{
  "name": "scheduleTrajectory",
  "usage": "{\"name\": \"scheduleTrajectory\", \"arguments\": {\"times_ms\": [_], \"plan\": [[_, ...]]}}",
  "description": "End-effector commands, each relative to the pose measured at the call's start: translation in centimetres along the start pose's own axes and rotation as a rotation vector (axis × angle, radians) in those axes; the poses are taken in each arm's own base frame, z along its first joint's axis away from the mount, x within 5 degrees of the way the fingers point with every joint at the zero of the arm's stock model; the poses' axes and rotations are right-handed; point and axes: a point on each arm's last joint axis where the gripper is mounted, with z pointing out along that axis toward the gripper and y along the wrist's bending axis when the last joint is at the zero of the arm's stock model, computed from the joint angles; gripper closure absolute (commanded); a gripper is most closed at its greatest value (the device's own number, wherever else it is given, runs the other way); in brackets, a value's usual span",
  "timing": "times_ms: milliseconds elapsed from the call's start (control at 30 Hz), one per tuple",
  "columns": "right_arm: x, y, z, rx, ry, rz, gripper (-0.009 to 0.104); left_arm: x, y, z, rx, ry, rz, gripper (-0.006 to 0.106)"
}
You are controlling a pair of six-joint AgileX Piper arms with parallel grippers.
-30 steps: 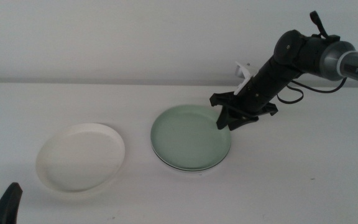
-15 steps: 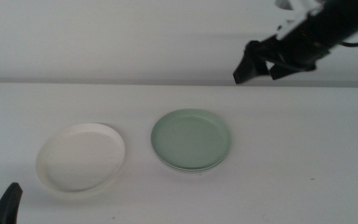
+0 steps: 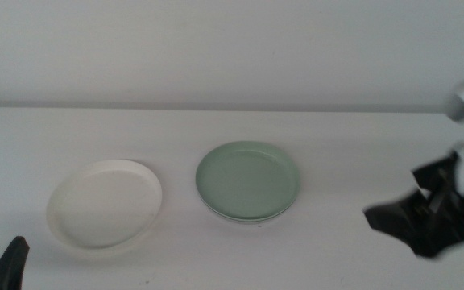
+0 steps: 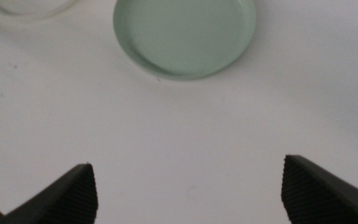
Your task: Stack the three bowls on top of each other.
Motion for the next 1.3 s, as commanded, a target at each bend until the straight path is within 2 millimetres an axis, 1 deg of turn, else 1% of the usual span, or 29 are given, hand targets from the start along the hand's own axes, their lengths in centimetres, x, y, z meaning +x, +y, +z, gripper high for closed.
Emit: {"name": "scheduleTrajectory", "arguments": {"times_ms": [0,67,167,633,667,733,833,933,967,1033,1067,1167,1200,1267], "plan": [[1.4,0.1,-0.7,0.016,-0.025,-0.015,0.016,1.0,0.1,0.0,0.0,-0.017,-0.009,0.007],[2.0,0.2,-1.2,0.018,-0.044,-0.016,0.016,1.0,0.1,0.0,0.0,-0.017,-0.009,0.007],[2.1,0.3,-1.7,0.016,-0.059,0.0,0.016,1.0,0.1,0.0,0.0,-0.017,-0.007,0.007],[1.9,0.3,-1.7,0.021,-0.078,0.009,0.016,1.0,0.1,0.0,0.0,-0.017,-0.009,0.007],[1.9,0.3,-1.7,0.02,-0.078,0.014,0.016,1.0,0.1,0.0,-0.009,-0.016,0.038,0.007],[1.9,0.3,-1.7,0.02,-0.078,0.014,0.016,0.9,0.1,0.0,-0.009,-0.021,0.038,0.007],[1.9,0.3,-1.7,0.019,-0.078,0.015,0.016,-0.1,0.1,0.0,-0.018,0.021,0.035,0.007],[1.9,0.3,-1.7,0.019,-0.078,0.015,0.016,-2.6,0.1,0.5,-0.04,0.168,0.024,0.007],[1.9,0.3,-1.7,0.019,-0.078,0.015,0.016,-4.4,0.0,0.5,-0.043,0.212,0.011,0.007],[1.9,0.3,-1.7,0.019,-0.078,0.015,0.016,-6.6,-0.2,1.2,-0.044,0.373,-0.024,0.007],[1.9,0.3,-1.7,0.019,-0.078,0.015,0.016,-8.3,-0.4,2.2,-0.045,0.566,-0.05,0.007],[1.9,0.3,-1.7,0.019,-0.078,0.015,0.016,-8.9,-0.7,4.2,-0.051,0.832,-0.074,0.007],[1.9,0.3,-1.7,0.019,-0.078,0.015,0.016,-8.8,-0.8,4.8,-0.05,0.898,-0.082,0.007],[1.9,0.3,-1.7,0.019,-0.078,0.015,0.016,-8.7,-1.0,6.6,-0.037,0.987,-0.11,0.007]]}}
